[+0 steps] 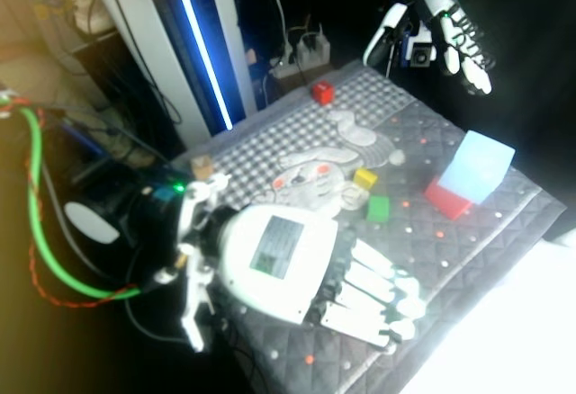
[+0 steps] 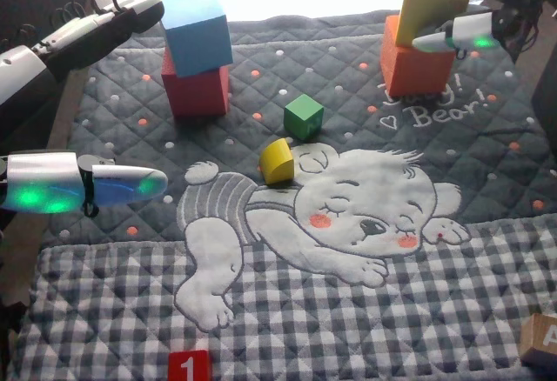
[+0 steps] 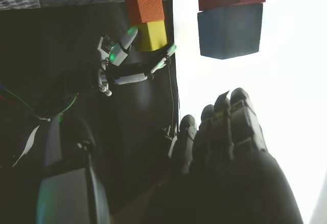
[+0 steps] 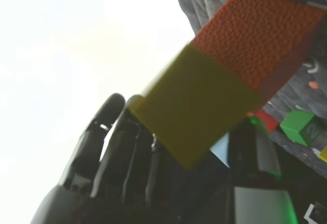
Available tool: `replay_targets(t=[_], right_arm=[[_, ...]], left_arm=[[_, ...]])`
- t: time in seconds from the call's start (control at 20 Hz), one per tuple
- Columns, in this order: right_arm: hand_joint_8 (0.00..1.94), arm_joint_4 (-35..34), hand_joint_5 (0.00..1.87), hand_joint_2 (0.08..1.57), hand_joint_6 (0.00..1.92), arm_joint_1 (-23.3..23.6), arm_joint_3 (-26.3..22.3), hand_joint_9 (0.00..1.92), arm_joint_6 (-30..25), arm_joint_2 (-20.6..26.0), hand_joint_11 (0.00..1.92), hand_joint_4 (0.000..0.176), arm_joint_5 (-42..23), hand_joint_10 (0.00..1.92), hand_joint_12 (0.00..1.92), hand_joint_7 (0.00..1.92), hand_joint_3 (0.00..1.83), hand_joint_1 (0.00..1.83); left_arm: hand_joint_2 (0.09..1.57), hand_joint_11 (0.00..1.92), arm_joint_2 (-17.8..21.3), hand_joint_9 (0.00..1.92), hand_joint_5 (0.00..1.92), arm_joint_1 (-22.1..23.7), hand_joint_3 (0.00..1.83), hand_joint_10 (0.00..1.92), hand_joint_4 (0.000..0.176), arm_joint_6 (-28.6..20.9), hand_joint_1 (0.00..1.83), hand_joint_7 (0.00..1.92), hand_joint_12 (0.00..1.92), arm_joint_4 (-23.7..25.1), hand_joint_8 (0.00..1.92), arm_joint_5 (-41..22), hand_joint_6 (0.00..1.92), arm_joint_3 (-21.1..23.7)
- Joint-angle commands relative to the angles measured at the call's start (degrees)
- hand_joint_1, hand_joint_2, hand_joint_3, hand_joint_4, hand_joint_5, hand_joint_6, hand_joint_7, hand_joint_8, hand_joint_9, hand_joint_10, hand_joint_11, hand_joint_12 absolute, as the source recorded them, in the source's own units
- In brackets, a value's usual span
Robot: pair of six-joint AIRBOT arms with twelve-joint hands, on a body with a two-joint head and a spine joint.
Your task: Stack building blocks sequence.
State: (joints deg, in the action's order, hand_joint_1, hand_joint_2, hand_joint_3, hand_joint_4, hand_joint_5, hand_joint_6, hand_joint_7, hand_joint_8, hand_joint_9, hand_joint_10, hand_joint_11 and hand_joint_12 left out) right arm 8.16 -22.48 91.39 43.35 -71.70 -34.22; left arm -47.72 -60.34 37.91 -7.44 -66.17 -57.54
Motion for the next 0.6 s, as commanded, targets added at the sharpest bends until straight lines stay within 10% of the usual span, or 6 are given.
replay_targets(t=[0.0, 0.3, 0.45, 0.55], right_arm=[[0.0, -1.18, 0.21, 0.99, 0.0, 0.25, -0.08, 0.31, -0.18, 0.4, 0.03, 0.134, -6.38, 0.0, 1.2, 0.24, 0.0, 0.97], [0.0, -1.19, 0.02, 0.94, 0.0, 0.21, -1.92, 0.17, -0.19, 1.27, 0.0, 0.176, -7.71, 0.0, 0.95, 0.12, 0.0, 0.89], [0.0, -1.25, 0.0, 0.9, 0.0, -0.46, -4.83, 0.0, -1.57, 3.91, 0.0, 0.176, -15.2, 0.0, 0.05, 0.0, 0.0, 0.72], [0.0, -1.45, 0.0, 0.84, 0.0, -1.15, -8.76, 0.0, -1.61, 7.62, 0.0, 0.176, -22.73, 0.0, 0.0, 0.0, 0.0, 0.63]], left_arm=[[0.92, 0.0, -0.04, 0.0, 0.12, 0.63, 0.01, 0.0, 0.089, -0.46, 0.8, 0.0, 0.0, -0.58, 0.0, -7.35, 0.01, 0.02], [0.93, 0.0, -0.09, 0.0, 0.13, 0.62, 0.01, 0.0, 0.071, -0.45, 0.83, 0.0, 0.0, -0.63, 0.0, -7.41, 0.01, 0.05], [0.91, 0.0, -0.22, 0.0, 0.08, 0.61, 0.0, 0.0, 0.127, -0.42, 0.79, 0.0, 0.0, -0.97, 0.0, -7.74, 0.0, -0.15], [0.89, 0.0, -0.12, 0.0, 0.01, 0.08, 0.0, 0.0, 0.135, 0.07, 0.76, 0.0, 0.0, -1.89, 0.0, -9.34, 0.0, -0.01]])
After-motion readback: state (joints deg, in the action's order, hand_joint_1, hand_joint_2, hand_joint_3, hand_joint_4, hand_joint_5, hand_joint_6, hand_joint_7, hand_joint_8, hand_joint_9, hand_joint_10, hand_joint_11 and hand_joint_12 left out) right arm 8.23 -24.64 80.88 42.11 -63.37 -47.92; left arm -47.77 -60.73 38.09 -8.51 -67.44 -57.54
